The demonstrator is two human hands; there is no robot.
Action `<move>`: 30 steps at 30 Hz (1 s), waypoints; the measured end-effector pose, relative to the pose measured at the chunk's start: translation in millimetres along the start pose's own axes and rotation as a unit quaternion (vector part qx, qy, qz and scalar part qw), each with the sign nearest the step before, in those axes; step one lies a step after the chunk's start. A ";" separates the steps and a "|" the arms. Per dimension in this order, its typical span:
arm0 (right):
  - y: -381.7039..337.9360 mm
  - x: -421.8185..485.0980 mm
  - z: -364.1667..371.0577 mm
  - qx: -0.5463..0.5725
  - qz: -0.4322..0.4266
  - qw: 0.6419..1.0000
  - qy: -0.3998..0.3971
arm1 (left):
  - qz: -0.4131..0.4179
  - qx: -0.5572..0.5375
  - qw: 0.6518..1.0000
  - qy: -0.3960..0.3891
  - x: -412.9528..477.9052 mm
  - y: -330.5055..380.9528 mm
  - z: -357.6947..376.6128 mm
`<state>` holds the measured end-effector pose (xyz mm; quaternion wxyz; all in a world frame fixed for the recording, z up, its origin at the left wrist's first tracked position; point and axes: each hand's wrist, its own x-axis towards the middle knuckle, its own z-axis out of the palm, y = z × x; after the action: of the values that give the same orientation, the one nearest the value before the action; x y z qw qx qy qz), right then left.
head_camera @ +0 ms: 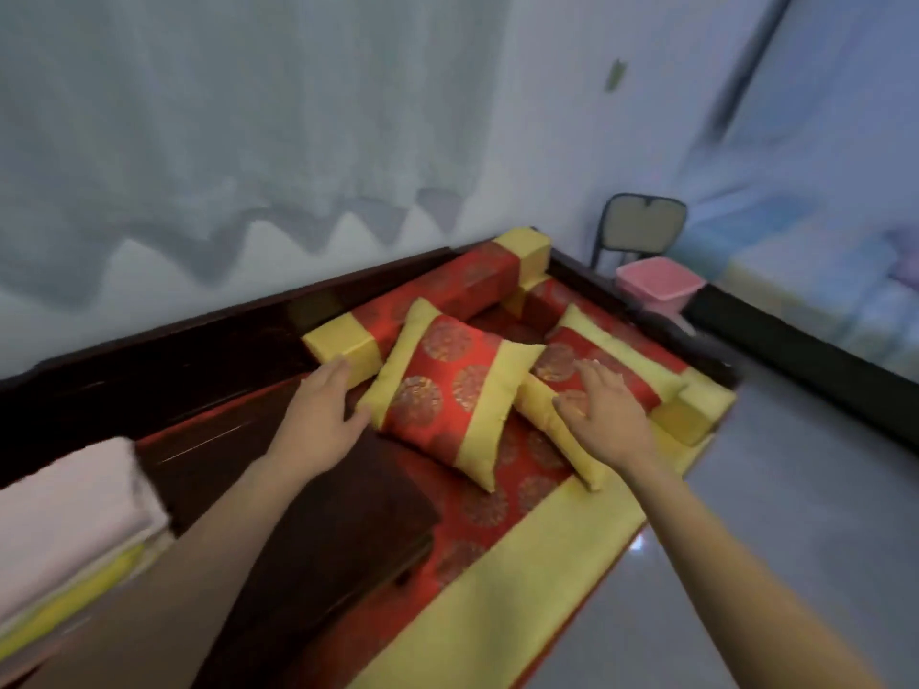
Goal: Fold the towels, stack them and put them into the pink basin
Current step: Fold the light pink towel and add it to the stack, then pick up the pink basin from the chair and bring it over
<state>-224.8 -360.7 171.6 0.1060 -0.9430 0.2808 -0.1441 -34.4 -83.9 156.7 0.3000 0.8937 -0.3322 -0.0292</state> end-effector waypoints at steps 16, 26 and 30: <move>459.7 -83.2 -204.6 0.096 0.218 0.970 0.049 | -0.005 -0.255 0.965 -0.066 75.2 473.3 281.4; 675.6 37.3 -213.1 0.289 0.272 0.915 0.077 | -0.026 -0.267 0.962 -0.058 193.4 605.0 439.1; 765.2 108.9 -221.6 0.350 0.298 0.886 0.066 | -0.077 -0.313 0.945 -0.058 264.4 656.9 501.2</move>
<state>-592.7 -1075.4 187.2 0.4486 -0.7048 0.4861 -0.2562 -333.5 -898.2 150.4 0.5414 0.7746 -0.2538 -0.2062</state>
